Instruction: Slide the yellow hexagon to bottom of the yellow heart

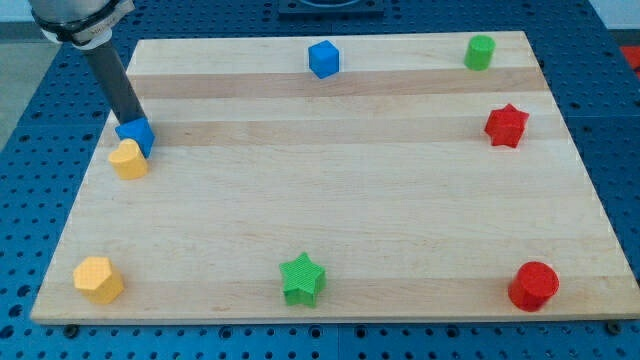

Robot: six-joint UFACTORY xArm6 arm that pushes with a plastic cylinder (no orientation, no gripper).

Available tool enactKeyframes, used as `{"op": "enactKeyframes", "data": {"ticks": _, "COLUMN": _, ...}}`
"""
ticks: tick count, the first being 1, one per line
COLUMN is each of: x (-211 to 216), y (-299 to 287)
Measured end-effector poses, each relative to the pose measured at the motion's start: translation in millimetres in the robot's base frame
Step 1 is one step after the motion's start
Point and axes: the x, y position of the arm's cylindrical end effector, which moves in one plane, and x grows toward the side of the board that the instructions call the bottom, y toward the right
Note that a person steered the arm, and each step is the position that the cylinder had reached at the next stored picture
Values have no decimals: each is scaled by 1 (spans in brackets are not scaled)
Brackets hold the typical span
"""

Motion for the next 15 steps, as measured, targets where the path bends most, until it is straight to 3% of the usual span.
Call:
{"op": "enactKeyframes", "data": {"ticks": 1, "x": -11, "y": 21}}
{"op": "enactKeyframes", "data": {"ticks": 2, "x": 11, "y": 75}}
{"op": "enactKeyframes", "data": {"ticks": 3, "x": 69, "y": 83}}
{"op": "enactKeyframes", "data": {"ticks": 4, "x": 169, "y": 82}}
{"op": "enactKeyframes", "data": {"ticks": 5, "x": 195, "y": 78}}
{"op": "enactKeyframes", "data": {"ticks": 6, "x": 249, "y": 77}}
{"op": "enactKeyframes", "data": {"ticks": 7, "x": 249, "y": 78}}
{"op": "enactKeyframes", "data": {"ticks": 9, "x": 249, "y": 17}}
{"op": "enactKeyframes", "data": {"ticks": 12, "x": 216, "y": 36}}
{"op": "enactKeyframes", "data": {"ticks": 15, "x": 248, "y": 32}}
